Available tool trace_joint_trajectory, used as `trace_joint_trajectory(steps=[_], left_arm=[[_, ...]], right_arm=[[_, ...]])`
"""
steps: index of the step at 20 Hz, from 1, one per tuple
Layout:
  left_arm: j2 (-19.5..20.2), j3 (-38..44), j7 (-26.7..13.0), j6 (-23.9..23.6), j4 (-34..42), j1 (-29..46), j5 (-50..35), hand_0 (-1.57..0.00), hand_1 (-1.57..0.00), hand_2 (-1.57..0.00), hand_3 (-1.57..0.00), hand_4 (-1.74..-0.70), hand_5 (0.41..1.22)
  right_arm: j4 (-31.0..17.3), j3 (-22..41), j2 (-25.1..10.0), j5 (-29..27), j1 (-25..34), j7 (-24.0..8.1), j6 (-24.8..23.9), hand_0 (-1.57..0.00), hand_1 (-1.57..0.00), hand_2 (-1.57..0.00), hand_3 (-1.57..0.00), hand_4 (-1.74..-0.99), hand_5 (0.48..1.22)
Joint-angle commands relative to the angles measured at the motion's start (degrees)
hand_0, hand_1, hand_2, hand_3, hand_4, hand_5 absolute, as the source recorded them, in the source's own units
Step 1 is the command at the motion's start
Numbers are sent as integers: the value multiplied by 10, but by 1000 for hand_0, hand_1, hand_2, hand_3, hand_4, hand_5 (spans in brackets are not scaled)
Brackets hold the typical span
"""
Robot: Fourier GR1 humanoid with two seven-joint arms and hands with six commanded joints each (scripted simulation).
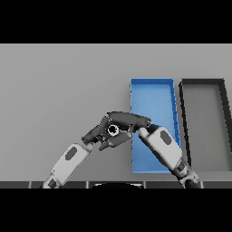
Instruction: Pick up the blue pipe and place it into the blue bin.
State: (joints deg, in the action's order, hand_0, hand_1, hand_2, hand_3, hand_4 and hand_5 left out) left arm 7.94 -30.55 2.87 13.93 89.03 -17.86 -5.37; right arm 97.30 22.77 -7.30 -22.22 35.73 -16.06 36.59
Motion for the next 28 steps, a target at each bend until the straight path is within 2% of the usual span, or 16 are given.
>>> trace_joint_trajectory(steps=[1,3,4,6,7,8,9,10,13,17,19,20,22,23,26,28], left_arm=[[1,-1,-1,0,2,-5,4,-1569,-1513,-1458,-1468,-1656,1221],[15,-1,8,7,3,-8,23,-1045,-991,-950,-963,-1426,1221],[15,1,-3,16,-1,-9,26,-836,-793,-760,-770,-1320,1221],[14,-4,8,30,-4,-8,57,-535,-507,-486,-492,-1144,1221],[13,-2,11,30,-3,-10,74,-427,-405,-388,-394,-1068,1150],[14,1,17,27,-4,-11,88,-342,-324,-311,-315,-1003,1063],[14,1,9,25,-2,-7,92,-273,-259,-248,-252,-955,972],[11,5,-5,23,-6,-11,88,-218,-207,-198,-201,-923,899],[9,6,-5,23,-4,-3,79,-111,-106,-101,-102,-861,734],[5,21,-43,21,-13,8,54,-45,-43,-41,-41,-889,639],[-1,18,-68,21,-12,10,49,-28,-27,-26,-26,-899,609],[0,18,-71,21,-11,12,49,-23,-21,-20,-21,-904,589],[-3,13,-71,20,0,21,47,-14,-13,-13,-13,-913,543],[2,12,-68,22,2,27,47,-11,-10,-10,-10,-918,527],[5,16,-79,19,6,24,47,-5,-5,-5,-5,-925,500],[3,12,-86,18,17,31,43,-3,-3,-3,-3,-927,493]], right_arm=[[7,-2,-2,-6,0,-1,-5,-1540,-1540,-1541,-1533,-1478,1181],[17,-2,-1,-6,0,-21,-18,-1551,-1551,-1552,-1547,-1483,1195],[15,-1,-1,-2,-1,-23,-20,-1555,-1555,-1555,-1552,-1484,1201],[19,1,0,3,-6,-28,-25,-1561,-1561,-1561,-1559,-1486,1208],[15,0,3,6,1,-36,-30,-1563,-1563,-1563,-1561,-1487,1211],[15,-2,3,9,-1,-24,-28,-1565,-1565,-1565,-1563,-1488,1213],[16,0,5,8,-3,-25,-27,-1566,-1566,-1566,-1565,-1488,1214],[20,5,8,13,-8,-20,-28,-1567,-1567,-1567,-1566,-1488,1216],[23,0,7,18,-10,-27,-35,-1569,-1569,-1569,-1568,-1487,1218],[9,-11,8,18,-10,-10,-29,-1570,-1570,-1570,-1570,-1488,1220],[12,-18,17,-45,-1,-48,-46,-1570,-1570,-1570,-1570,-1489,1220],[13,-23,18,-87,5,-78,-60,-1571,-1571,-1571,-1570,-1489,1220],[16,-33,16,-159,20,-115,-83,-1571,-1571,-1571,-1571,-1491,1221],[23,-42,13,-198,39,-140,-112,-1571,-1571,-1571,-1571,-1491,1221],[34,-71,-13,-247,104,-163,-161,-1571,-1571,-1571,-1571,-1492,1221],[19,-93,-28,-265,164,-147,-165,-1571,-1571,-1571,-1571,-1494,1221]])
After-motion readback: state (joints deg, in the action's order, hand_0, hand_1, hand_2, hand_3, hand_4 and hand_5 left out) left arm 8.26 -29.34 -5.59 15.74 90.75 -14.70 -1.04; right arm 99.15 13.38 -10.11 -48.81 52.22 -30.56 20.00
